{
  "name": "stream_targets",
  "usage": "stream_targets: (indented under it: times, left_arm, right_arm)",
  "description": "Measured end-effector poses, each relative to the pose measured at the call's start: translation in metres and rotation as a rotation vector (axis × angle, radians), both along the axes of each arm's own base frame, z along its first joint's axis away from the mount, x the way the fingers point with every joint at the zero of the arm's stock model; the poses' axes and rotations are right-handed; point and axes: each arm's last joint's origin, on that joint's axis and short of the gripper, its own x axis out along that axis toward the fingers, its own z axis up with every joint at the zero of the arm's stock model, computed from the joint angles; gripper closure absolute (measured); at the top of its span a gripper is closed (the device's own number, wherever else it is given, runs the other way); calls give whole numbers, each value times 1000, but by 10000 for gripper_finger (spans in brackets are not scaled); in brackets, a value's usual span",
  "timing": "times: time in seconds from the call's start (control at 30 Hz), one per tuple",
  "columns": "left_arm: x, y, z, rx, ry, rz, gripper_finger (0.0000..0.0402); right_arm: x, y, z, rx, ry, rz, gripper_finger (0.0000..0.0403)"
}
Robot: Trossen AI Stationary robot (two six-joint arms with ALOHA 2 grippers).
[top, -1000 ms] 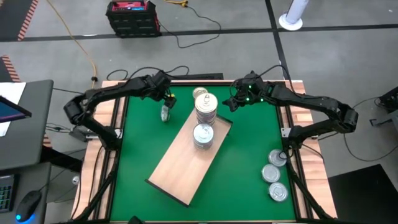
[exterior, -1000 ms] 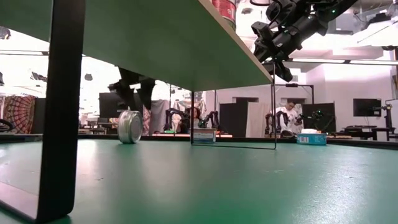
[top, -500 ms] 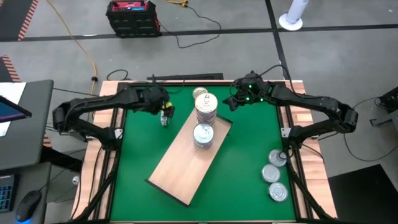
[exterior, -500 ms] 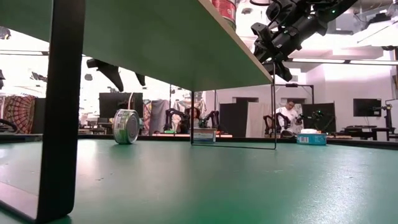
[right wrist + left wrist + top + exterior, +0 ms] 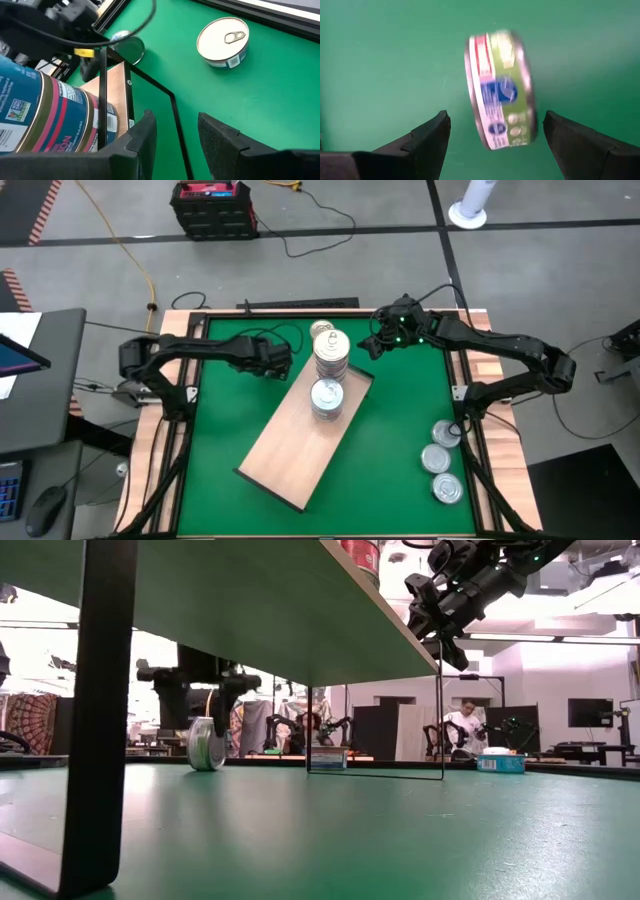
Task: Stack canned seafood by type on shelf
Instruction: Put the green white tuna can on the shelf
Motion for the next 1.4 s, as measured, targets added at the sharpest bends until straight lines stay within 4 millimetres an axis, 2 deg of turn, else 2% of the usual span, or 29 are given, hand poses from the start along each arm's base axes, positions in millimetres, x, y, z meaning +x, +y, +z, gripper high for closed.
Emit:
stream_targets:
  times: [0.17,0.27,0.43,0.6,0.73,0.9,1.03,1.13,1.23,1.4]
  left_arm:
    - [2,5,-15,20,-50,-8,99]
    - [-1,11,-19,90,-49,21,121]
    - [-2,18,-24,117,-65,13,186]
    - [-1,18,-19,125,-63,-48,267]
    - [-5,8,1,146,-81,-178,272]
    - [-18,-22,43,273,-56,-566,270]
    - [-40,-52,68,349,22,-870,251]
    - [-61,-70,83,381,40,-1029,256]
    - [-80,-85,100,429,-41,-1162,268]
    - [-106,-102,121,524,-156,-1313,263]
  right_arm:
    - [0,1,0,-13,3,13,235]
    - [0,1,0,-15,4,15,235]
    - [0,1,0,-25,6,21,235]
    - [0,1,0,-34,8,27,235]
    - [0,0,0,-37,10,28,235]
    - [-2,-4,0,-35,10,10,235]
    - [-5,-9,0,-34,12,-17,235]
    - [-7,-12,0,-20,12,-40,235]
    - [-7,-12,-1,10,7,-67,235]
    - [-7,-12,-1,66,-8,-107,235]
